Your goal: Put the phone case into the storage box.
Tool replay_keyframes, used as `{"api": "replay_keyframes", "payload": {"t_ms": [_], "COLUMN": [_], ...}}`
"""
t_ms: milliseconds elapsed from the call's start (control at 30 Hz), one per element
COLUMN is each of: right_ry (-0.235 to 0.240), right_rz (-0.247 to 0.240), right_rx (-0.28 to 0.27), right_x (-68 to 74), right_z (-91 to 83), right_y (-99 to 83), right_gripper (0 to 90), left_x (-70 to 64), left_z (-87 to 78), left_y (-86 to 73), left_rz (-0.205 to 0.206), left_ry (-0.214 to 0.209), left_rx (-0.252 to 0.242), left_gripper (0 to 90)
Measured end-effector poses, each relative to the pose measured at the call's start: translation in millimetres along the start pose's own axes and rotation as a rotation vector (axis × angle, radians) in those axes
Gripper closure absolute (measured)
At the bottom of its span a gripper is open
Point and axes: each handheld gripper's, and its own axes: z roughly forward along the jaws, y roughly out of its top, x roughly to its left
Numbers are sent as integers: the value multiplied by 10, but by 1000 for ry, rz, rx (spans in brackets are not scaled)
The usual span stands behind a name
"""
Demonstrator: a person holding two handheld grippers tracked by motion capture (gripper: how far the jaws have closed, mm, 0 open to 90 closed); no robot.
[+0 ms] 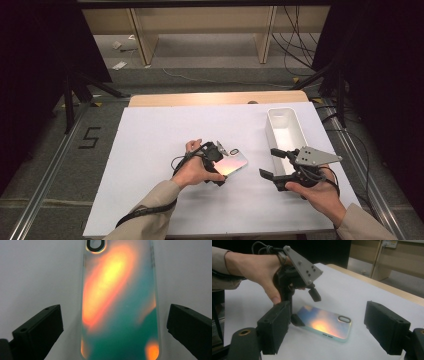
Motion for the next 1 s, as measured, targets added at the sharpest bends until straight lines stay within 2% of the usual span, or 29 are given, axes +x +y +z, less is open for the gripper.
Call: {"api": "replay_keyframes", "payload": {"t_ms": [67, 267, 433, 767, 1000], "right_ry": [0, 0, 4, 9, 10], "right_rz": [0, -1, -2, -3, 0], "right_rx": [0, 0, 2, 0, 1], "right_x": [1, -1, -2, -2, -3], "right_z": [0, -2, 1, 11, 9], "right_y": [0, 1, -1, -5, -5], "right_gripper": [219, 219, 219, 218, 217], "left_x": [-1, 7, 9, 55, 82], "left_z": [28, 99, 111, 146, 164], "left_y": [27, 69, 86, 112, 135], "left_rz": [13, 13, 14, 11, 28], "left_ry": [0, -3, -6, -38, -65], "left_rx": [14, 41, 43, 61, 71], "left_gripper": [0, 22, 10, 0, 0]}}
